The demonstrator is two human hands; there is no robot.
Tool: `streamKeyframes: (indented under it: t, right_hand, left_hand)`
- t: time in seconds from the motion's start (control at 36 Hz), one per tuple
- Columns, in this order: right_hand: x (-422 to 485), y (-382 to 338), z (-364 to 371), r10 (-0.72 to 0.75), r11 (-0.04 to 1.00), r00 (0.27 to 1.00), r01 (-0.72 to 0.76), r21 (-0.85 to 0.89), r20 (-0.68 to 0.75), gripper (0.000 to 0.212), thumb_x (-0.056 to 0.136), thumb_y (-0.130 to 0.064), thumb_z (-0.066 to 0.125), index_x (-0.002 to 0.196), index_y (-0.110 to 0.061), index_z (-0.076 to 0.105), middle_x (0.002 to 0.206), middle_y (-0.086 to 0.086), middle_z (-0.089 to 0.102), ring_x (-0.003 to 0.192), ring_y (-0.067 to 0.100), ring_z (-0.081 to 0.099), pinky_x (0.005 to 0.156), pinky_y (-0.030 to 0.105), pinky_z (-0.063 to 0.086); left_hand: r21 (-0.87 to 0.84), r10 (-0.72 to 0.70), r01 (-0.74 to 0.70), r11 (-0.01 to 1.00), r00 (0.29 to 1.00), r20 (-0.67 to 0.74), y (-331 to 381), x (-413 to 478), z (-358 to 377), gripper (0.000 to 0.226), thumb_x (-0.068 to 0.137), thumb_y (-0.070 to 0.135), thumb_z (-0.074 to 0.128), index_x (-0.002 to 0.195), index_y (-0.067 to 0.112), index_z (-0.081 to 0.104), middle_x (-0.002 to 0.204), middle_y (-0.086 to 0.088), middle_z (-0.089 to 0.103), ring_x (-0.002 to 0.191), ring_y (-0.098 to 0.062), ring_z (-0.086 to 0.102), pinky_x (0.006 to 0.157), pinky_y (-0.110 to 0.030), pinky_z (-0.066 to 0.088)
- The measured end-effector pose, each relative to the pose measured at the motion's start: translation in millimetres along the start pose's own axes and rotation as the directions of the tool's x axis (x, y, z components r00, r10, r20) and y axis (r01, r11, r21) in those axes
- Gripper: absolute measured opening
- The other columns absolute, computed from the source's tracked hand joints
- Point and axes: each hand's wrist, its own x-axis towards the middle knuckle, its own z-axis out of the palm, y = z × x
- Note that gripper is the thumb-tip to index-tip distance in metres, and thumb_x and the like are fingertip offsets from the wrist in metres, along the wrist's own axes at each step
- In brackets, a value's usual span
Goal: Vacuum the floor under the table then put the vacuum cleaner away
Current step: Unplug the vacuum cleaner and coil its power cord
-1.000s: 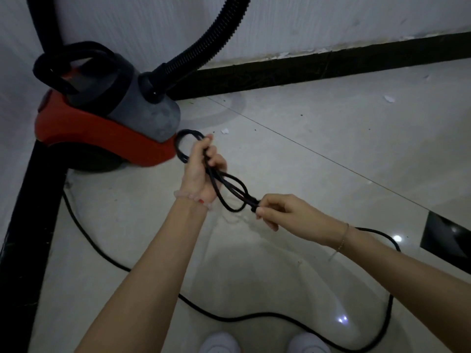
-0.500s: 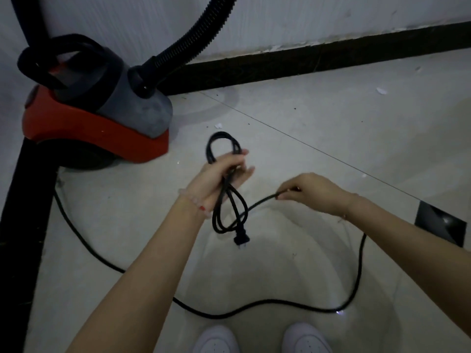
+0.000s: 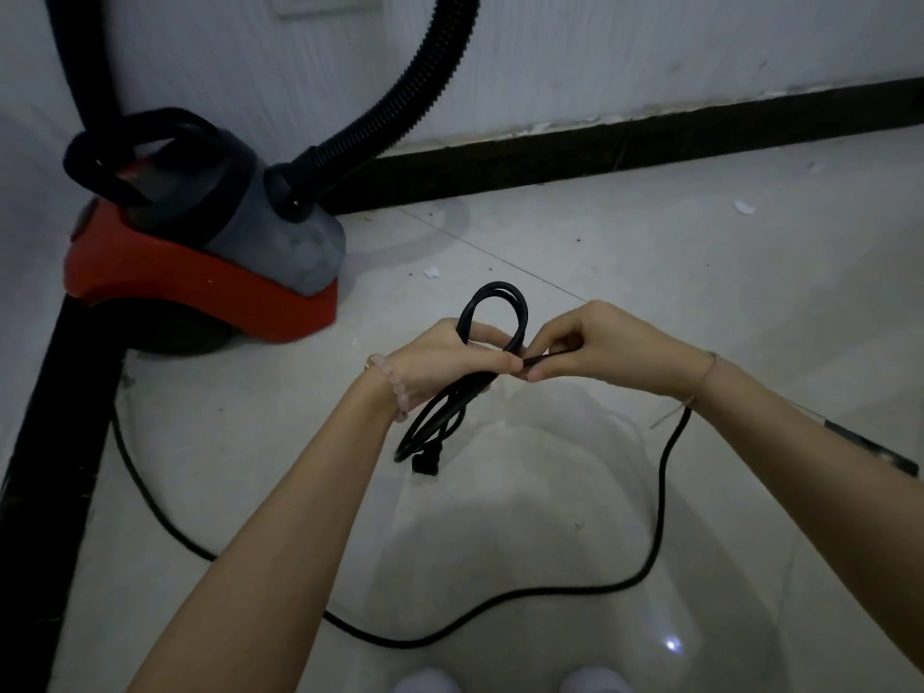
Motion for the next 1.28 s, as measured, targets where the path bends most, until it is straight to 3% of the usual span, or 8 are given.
streamKeyframes:
  t: [0.17,0.33,0.47,0.56,0.78,0.97,1.17,1.28]
  right_hand:
    - [-15,19,-31,0.128,0.977,0.981,-0.100,0.188,-0.146,0.017,0.080,-0.017,0.075,0.096,-0.018,0.070,0.069,0.000,0.060,0.060,0.003,0.054,0.060,0.012,0.045]
    - [-19,26,-31,0.184,0.876,0.924,0.001,0.482,-0.336,0.008,0.089,-0.008,0.061,0.090,-0.011,0.068,0.081,0.002,0.072,0.082,0.011,0.067,0.093,0.037,0.053]
    - [-3,-7,-25,0.158,0.841,0.799,0.199,0.503,-0.580,0.015,0.095,-0.008,0.052,0.099,-0.011,0.066,0.076,0.005,0.063,0.070,0.010,0.063,0.075,0.028,0.059]
    - [3,-27,-27,0.094,0.865,0.731,0.275,0.419,-0.675,0.020,0.098,-0.012,0.048,0.109,-0.011,0.065,0.067,0.002,0.057,0.054,0.005,0.053,0.056,0.019,0.050]
    - [9,-34,11,-0.088,0.995,0.874,0.100,0.000,-0.479,0.036,0.100,-0.024,0.045,0.134,-0.028,0.054,0.063,-0.002,0.057,0.054,0.007,0.051,0.059,0.020,0.045]
    - [6,-32,33,-0.119,0.937,0.943,0.002,-0.349,-0.312,0.036,0.102,-0.024,0.035,0.135,-0.025,0.049,0.077,0.007,0.062,0.079,0.032,0.061,0.071,0.039,0.047]
    - [2,-27,44,-0.053,0.995,0.983,0.036,-0.096,-0.177,0.033,0.100,-0.016,0.036,0.122,-0.028,0.058,0.080,0.003,0.065,0.068,0.015,0.055,0.067,0.028,0.045]
    - [-5,-7,41,-0.016,0.987,0.989,0.039,0.157,-0.148,0.025,0.098,-0.020,0.050,0.117,-0.028,0.064,0.075,-0.011,0.063,0.060,-0.002,0.055,0.062,0.011,0.043]
  left_hand:
    - [-0.217,0.103,-0.126,0.968,0.988,-0.115,-1,-4,-27,0.015,0.084,0.001,0.060,0.092,0.007,0.071,0.062,-0.001,0.062,0.050,-0.007,0.042,0.047,-0.016,0.036]
    - [-0.658,0.154,-0.367,0.658,0.921,-0.359,2,1,-29,0.026,0.082,0.003,0.057,0.071,0.018,0.076,0.065,0.002,0.051,0.057,-0.006,0.047,0.055,-0.015,0.042]
    - [-0.780,0.132,-0.395,0.486,0.915,-0.381,18,9,-12,0.017,0.089,-0.001,0.054,0.089,0.011,0.065,0.068,0.001,0.062,0.063,-0.007,0.060,0.064,-0.016,0.054]
    - [-0.683,0.136,-0.371,0.629,0.918,-0.373,21,13,-1,0.021,0.086,0.000,0.059,0.102,0.011,0.068,0.074,0.002,0.064,0.065,-0.008,0.062,0.065,-0.018,0.054]
    - [-0.732,0.137,-0.390,0.559,0.914,-0.382,18,9,9,0.022,0.087,0.001,0.058,0.107,0.006,0.065,0.097,-0.011,0.073,0.097,-0.022,0.070,0.080,-0.035,0.059]
    - [-0.599,0.129,-0.402,0.692,0.886,-0.446,17,11,14,0.032,0.085,0.002,0.064,0.116,0.005,0.059,0.107,-0.015,0.071,0.105,-0.025,0.067,0.089,-0.046,0.054]
    - [-0.502,0.128,-0.442,0.743,0.831,-0.541,16,17,18,0.033,0.079,0.001,0.068,0.110,0.000,0.057,0.074,-0.013,0.070,0.083,-0.024,0.069,0.089,-0.037,0.055]
    - [-0.669,0.079,-0.459,0.584,0.853,-0.515,11,20,-3,0.016,0.084,0.001,0.063,0.099,-0.003,0.058,0.072,-0.009,0.063,0.057,-0.015,0.064,0.075,-0.035,0.059]
